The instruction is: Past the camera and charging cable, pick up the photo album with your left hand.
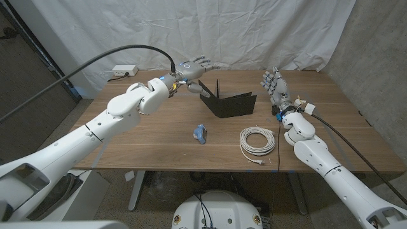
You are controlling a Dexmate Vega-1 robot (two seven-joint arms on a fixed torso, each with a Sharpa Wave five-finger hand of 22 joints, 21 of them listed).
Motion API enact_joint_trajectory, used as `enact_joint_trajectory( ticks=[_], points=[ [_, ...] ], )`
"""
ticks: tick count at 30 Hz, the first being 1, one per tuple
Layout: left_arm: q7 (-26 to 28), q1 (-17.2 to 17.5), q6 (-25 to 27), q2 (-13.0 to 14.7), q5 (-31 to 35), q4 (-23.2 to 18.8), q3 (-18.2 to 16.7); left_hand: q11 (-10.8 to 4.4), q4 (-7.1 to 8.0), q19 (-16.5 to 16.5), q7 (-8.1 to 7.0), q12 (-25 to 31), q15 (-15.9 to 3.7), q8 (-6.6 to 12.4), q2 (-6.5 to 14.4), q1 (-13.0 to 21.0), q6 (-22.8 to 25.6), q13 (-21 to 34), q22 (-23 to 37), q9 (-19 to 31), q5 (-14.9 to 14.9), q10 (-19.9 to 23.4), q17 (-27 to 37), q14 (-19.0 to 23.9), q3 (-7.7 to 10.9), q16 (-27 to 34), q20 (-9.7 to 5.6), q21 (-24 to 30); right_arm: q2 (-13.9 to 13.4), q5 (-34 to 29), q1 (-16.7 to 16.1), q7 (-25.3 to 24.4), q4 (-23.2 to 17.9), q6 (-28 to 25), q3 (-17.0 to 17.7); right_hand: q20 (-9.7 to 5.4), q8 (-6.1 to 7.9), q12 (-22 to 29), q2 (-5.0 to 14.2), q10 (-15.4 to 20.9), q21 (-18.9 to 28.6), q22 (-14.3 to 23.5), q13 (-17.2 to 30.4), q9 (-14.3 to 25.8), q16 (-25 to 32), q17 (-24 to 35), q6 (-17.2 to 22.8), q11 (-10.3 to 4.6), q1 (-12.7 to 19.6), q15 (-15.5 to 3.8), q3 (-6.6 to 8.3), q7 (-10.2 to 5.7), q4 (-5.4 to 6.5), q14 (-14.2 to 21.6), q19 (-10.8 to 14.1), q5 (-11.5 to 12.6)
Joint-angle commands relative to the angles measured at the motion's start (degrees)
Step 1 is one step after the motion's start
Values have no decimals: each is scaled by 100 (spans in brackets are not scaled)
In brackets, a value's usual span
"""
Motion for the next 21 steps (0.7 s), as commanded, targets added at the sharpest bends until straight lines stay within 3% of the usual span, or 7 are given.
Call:
enact_joint_trajectory(
  ticks=[1, 8, 14, 15, 21],
  points=[
    [-322, -95, 58, -88, 255, -60, 119, -30, -12, 0, -23, 72, -710, 120, 59, 142, 350, 22, 13, 29, 39, 290, 12, 115, -71, 55, 69, 7, -47, 104, -70, -52, -70, -147, 38, -128, 35, 3, 65, 2, -43, 27, 9, 18, 7, 11, 55, 36, 20, 32, -22, 3, 14, 8, 28, -34],
    [-425, -120, 125, -155, 407, -96, 164, -33, -12, 35, -35, 170, -785, 293, 204, 353, 1098, 35, 11, 36, 56, 993, 12, 428, -128, 101, 41, -3, -55, 151, -114, -33, -62, -145, 58, -125, 35, 1, 71, 0, -58, 28, 9, 18, 7, 14, 60, 41, 2, 35, -29, -1, 22, 4, 28, -40],
    [-562, -171, 181, -228, 471, -90, 207, -40, -11, 50, -37, 185, -816, 371, 251, 441, 1426, 45, 8, 46, 51, 1263, 12, 547, -161, 102, 26, -8, -83, 203, -190, -33, -92, -151, 96, -122, 35, 0, 75, -2, -72, 29, 10, 18, 5, 15, 64, 42, -10, 37, -35, 8, 28, 0, 27, -44],
    [-510, -164, 197, -235, 555, -82, 230, -41, 6, 54, -46, 216, -841, 417, 286, 470, 1618, 61, 8, 55, 45, 1487, 19, 628, -190, 107, 29, -12, -83, 210, -210, -57, -105, -158, 105, -122, 36, 0, 75, -2, -75, 29, 10, 18, 6, 15, 66, 43, -13, 40, -36, 9, 29, 1, 27, -45],
    [-598, -226, 221, -302, 670, -88, 297, -41, 54, -216, -47, 280, -829, 526, 394, 513, 2031, 126, 10, 81, 30, 1905, 53, 931, -251, 173, 5, -78, -61, 278, -278, -70, -115, -126, 145, -121, 34, -2, 76, -5, -89, 30, 10, 18, 6, 16, 65, 47, -24, 45, -43, 9, 33, 1, 28, -50]
  ],
)
